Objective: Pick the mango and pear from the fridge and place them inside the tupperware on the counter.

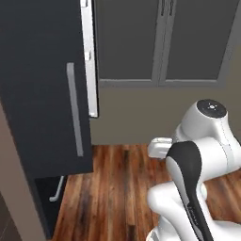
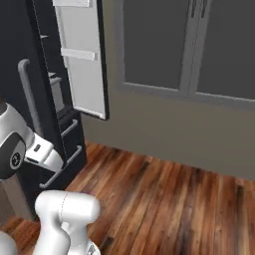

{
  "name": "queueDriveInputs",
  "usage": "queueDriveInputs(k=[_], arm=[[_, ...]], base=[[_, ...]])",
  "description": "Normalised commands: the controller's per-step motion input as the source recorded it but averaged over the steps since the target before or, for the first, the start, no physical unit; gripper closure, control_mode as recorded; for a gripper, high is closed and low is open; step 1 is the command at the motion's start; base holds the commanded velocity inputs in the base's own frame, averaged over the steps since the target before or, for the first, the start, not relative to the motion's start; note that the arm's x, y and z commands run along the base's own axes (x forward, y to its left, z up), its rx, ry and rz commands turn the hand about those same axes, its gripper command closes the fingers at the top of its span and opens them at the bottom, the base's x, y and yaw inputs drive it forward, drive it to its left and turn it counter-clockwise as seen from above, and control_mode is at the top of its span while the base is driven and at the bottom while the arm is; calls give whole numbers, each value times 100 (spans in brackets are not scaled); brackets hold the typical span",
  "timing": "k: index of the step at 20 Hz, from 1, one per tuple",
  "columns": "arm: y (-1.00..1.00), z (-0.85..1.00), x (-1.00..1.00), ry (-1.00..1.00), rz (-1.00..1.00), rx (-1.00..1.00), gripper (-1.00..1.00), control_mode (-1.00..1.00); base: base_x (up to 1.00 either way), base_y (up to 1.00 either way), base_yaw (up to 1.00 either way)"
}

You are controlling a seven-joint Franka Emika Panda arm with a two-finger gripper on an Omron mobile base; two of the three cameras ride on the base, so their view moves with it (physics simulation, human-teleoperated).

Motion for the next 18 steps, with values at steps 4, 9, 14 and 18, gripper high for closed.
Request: queueDriveInputs(k=[4, 9, 14, 18], arm=[[0, 0, 0, 0, 0, 0, -100, 100], [0, 0, 0, 0, 0, 0, -100, 100], [0, 0, 0, 0, 0, 0, -100, 100], [0, 0, 0, 0, 0, 0, -100, 100]], base=[[25, -78, -84], [71, -36, -3], [97, -23, 54], [88, -40, 86]])
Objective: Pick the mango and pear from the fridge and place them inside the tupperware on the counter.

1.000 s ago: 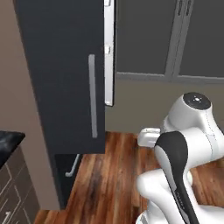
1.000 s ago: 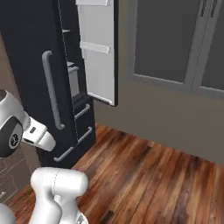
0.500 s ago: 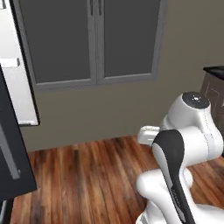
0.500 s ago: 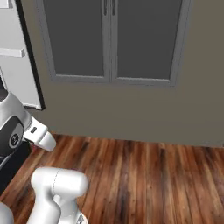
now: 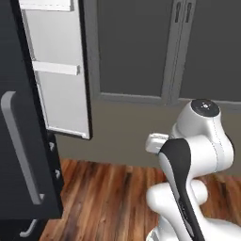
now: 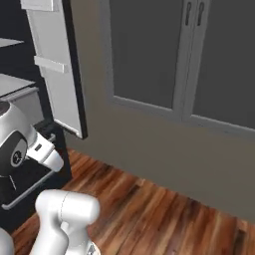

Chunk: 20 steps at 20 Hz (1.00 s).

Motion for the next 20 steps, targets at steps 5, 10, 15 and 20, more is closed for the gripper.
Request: queueDriveInputs(k=[5, 10, 15, 20], arm=[[0, 0, 0, 0, 0, 0, -100, 100], [0, 0, 0, 0, 0, 0, -100, 100], [0, 0, 0, 0, 0, 0, -100, 100], [0, 0, 0, 0, 0, 0, -100, 100]], base=[[64, -73, 91], [59, -81, 86], [68, -65, 84], [71, -51, 58]])
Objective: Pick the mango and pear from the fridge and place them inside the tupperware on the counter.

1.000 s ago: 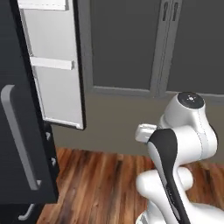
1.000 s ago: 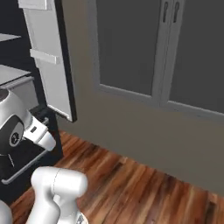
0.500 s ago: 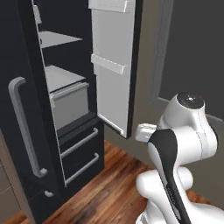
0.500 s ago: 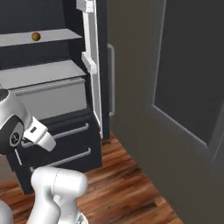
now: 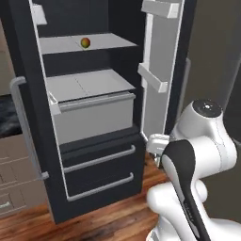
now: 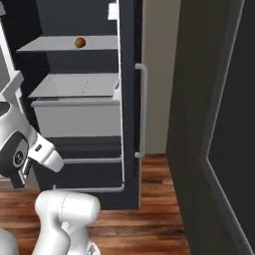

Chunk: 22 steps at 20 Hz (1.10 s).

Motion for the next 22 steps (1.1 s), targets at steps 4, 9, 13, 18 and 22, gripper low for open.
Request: queueDriveInputs(k=[4, 9, 13, 18, 22], arm=[[0, 0, 0, 0, 0, 0, -100, 100], [0, 0, 0, 0, 0, 0, -100, 100], [0, 0, 0, 0, 0, 0, -100, 100], [0, 0, 0, 0, 0, 0, -100, 100], [0, 0, 0, 0, 0, 0, -100, 100]], base=[[80, -31, 47], [72, -1, 14], [64, 0, 1], [64, 15, 0], [61, 32, 0]])
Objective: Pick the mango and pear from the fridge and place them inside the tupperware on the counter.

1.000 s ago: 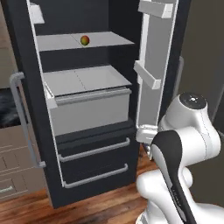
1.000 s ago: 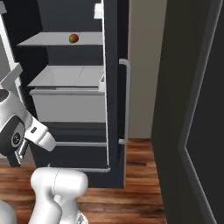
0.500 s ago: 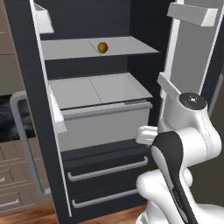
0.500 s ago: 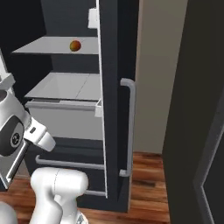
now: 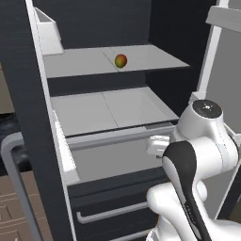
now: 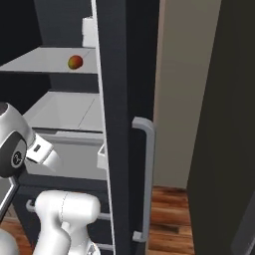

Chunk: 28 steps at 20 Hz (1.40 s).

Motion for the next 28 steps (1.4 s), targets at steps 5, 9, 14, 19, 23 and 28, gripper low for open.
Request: queueDriveInputs(k=[5, 9, 14, 19, 23, 28], arm=[[0, 0, 0, 0, 0, 0, -100, 100], [0, 0, 0, 0, 0, 0, -100, 100], [0, 0, 0, 0, 0, 0, -100, 100], [0, 0, 0, 0, 0, 0, -100, 100], [3, 29, 41, -6, 7, 3, -100, -100], [1, 72, 49, -19, 10, 0, -100, -100]], base=[[59, 25, 0], [53, 25, 0], [57, 22, 5], [62, 11, 7], [0, 0, 0], [0, 0, 0]])
